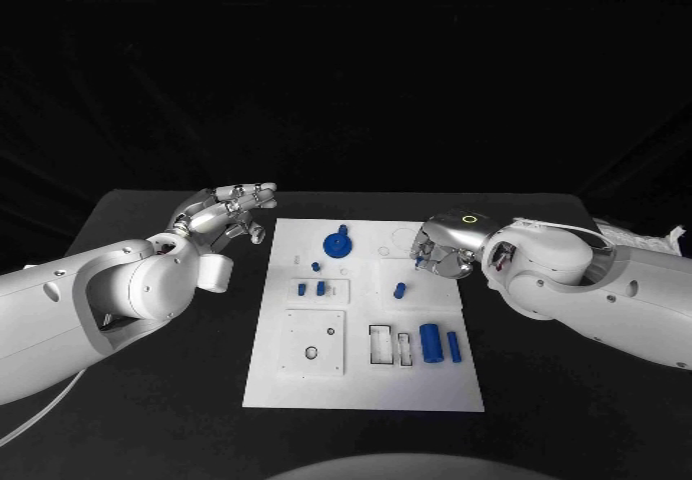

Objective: Assemble the parts on the task board

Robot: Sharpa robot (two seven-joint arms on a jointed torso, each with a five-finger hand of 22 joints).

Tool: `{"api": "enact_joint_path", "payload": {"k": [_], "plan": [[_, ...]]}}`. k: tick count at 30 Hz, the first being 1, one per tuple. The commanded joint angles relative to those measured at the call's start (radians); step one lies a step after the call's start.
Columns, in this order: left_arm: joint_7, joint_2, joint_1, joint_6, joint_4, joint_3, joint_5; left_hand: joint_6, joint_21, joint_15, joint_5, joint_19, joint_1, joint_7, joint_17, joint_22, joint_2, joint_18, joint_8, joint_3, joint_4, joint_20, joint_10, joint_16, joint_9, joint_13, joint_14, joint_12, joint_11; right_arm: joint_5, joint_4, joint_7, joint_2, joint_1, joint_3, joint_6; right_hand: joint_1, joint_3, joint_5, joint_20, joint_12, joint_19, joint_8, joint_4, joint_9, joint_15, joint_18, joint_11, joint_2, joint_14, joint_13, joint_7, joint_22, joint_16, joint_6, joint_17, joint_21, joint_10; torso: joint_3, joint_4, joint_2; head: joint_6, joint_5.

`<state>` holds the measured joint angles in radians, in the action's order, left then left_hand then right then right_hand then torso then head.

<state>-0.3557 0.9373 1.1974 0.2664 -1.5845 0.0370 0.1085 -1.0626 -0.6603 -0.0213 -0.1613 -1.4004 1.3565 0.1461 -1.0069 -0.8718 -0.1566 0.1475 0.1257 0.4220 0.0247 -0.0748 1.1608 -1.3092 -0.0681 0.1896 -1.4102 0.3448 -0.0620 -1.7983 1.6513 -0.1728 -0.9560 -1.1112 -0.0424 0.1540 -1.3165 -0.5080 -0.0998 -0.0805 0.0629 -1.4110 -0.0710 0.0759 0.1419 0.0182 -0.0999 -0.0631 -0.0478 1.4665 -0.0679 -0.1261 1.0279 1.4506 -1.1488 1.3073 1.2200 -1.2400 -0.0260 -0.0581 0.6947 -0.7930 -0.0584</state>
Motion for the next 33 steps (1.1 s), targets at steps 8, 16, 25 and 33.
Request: {"api": "enact_joint_path", "payload": {"k": [8,16,25,33], "plan": [[-0.005,-0.002,-0.002,-0.012,0.000,0.000,-0.006,0.010,0.000,0.002,-0.003,-0.006,0.002,0.000,0.002,0.001,0.009,0.011,0.000,-0.004,-0.003,0.000,-0.009,-0.005,0.001,0.001,-0.002,0.004,-0.002,0.022,0.099,0.004,-0.019,-0.003,-0.016,0.033,-0.004,-0.008,0.003,0.003,0.002,-0.004,-0.002,0.003,0.001,0.003,-0.009,0.001,-0.005,0.072,-0.001,-0.001,0.002,0.007,-0.008,0.093,0.001,-0.006,-0.0002,0.0012,0.000,0.000,0.009],[-0.006,-0.008,-0.004,-0.015,-0.001,0.000,-0.006,0.010,0.000,0.002,-0.003,-0.006,0.002,0.000,0.002,0.001,0.009,0.011,0.000,-0.004,-0.003,0.000,-0.010,-0.005,0.001,0.001,-0.002,0.004,-0.002,0.033,0.163,0.018,0.031,0.004,-0.018,0.031,-0.005,-0.009,0.002,0.003,0.002,-0.004,-0.002,0.004,0.001,0.003,-0.009,0.001,-0.006,0.072,-0.001,-0.002,0.000,0.007,-0.008,0.093,0.000,-0.006,-0.0013,-0.0015,-0.002,-0.004,0.029],[-0.007,-0.014,-0.005,-0.018,-0.004,-0.001,-0.006,0.010,0.001,0.002,-0.003,-0.006,0.003,0.001,0.004,0.002,0.009,0.011,0.000,-0.004,-0.004,0.000,-0.012,-0.004,0.001,0.002,-0.002,0.005,-0.003,0.027,0.138,0.044,0.141,0.062,-0.009,0.007,-0.007,-0.012,-0.001,0.003,0.001,-0.003,-0.001,0.005,0.001,0.003,-0.010,0.000,-0.007,0.072,0.000,-0.003,-0.002,0.006,-0.007,0.092,-0.001,-0.005,-0.0037,-0.0002,-0.001,-0.011,0.051],[-0.006,-0.018,-0.005,-0.019,-0.007,-0.001,-0.006,0.010,0.001,0.002,-0.003,-0.006,0.003,0.001,0.004,0.002,0.009,0.011,0.000,-0.004,-0.004,0.000,-0.012,-0.004,0.001,0.002,-0.002,0.005,-0.003,0.026,0.082,0.064,0.212,0.110,0.001,-0.011,-0.008,-0.016,-0.003,0.004,0.000,-0.002,0.001,0.006,0.000,0.002,-0.010,-0.001,-0.008,0.072,0.000,-0.005,-0.004,0.006,-0.006,0.091,-0.002,-0.003,-0.0046,-0.0016,0.000,-0.016,0.064]]}}
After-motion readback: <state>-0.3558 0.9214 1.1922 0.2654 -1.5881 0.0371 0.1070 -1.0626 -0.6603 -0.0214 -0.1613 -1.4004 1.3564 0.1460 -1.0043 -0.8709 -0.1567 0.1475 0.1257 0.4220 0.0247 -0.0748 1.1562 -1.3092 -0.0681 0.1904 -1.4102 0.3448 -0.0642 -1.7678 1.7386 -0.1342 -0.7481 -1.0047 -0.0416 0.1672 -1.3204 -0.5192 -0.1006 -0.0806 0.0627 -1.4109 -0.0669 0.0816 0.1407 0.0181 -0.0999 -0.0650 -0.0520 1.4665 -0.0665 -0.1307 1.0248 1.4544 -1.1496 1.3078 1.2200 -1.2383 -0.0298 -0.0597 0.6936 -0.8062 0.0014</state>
